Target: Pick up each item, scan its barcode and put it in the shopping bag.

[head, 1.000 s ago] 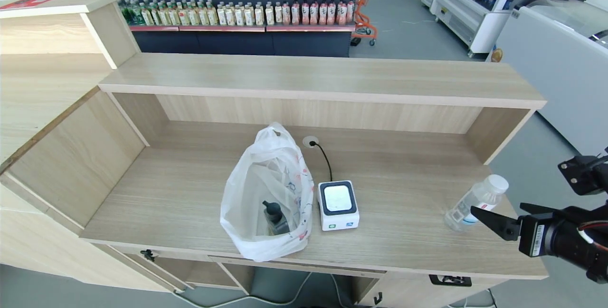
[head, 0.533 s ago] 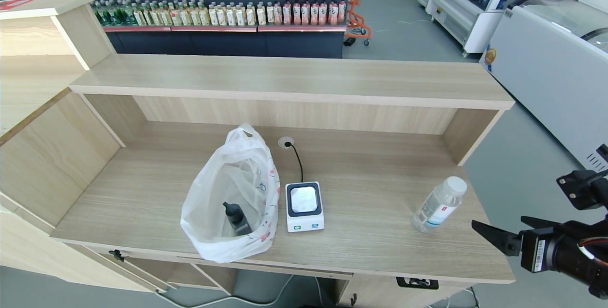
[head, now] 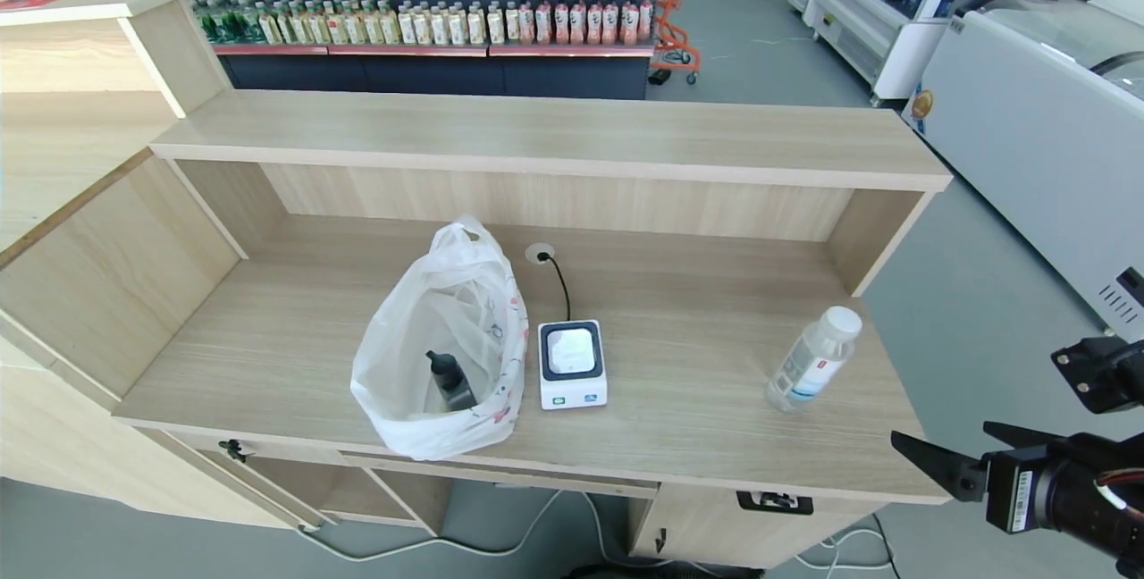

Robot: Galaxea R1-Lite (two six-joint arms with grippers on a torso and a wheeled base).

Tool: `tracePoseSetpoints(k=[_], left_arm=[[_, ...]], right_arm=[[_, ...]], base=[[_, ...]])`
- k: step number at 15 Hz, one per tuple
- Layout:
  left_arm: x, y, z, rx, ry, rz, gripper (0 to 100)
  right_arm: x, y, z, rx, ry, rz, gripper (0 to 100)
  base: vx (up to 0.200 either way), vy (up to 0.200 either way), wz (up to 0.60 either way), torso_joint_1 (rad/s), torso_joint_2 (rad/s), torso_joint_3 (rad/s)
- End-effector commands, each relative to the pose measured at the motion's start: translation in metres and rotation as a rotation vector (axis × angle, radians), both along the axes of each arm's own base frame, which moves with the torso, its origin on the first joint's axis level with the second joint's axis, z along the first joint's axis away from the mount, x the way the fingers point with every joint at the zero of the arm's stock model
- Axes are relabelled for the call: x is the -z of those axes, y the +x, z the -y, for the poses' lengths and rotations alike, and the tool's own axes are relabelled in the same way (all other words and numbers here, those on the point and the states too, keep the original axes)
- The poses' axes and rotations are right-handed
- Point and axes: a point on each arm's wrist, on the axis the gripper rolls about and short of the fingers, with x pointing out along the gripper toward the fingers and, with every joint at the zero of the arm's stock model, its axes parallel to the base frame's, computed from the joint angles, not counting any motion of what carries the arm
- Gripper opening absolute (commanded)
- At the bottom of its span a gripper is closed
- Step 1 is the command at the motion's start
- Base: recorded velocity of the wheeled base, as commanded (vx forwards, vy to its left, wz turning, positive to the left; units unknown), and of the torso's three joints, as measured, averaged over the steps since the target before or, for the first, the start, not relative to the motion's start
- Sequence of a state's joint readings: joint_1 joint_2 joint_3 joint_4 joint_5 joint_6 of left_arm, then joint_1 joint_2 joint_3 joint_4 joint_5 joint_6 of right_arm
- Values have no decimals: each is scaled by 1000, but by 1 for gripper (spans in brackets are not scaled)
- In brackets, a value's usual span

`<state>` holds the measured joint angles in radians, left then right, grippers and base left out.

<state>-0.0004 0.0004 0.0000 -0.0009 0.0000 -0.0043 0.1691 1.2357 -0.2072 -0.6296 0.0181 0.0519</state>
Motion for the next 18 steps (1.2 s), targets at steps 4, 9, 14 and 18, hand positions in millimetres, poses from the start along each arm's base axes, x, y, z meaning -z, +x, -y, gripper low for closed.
tracePoseSetpoints(k=[4, 9, 14, 18], left_arm=[[0, 0, 0, 0, 1, 3, 100], [0, 0, 0, 0, 1, 1, 100], [0, 0, 0, 0, 0, 0, 100], [0, 0, 0, 0, 0, 0, 100]], right_arm=[[1, -2, 0, 0, 0, 0, 100], [3, 0, 1, 12, -5, -11, 100], [6, 6, -1, 3, -15, -39, 100], [10, 41, -13, -35, -27, -93, 100]], base=[[0, -100, 0, -1, 0, 4], [0, -200, 0, 10, 6, 1], [0, -40, 0, 0, 0, 0], [0, 0, 0, 0, 0, 0]])
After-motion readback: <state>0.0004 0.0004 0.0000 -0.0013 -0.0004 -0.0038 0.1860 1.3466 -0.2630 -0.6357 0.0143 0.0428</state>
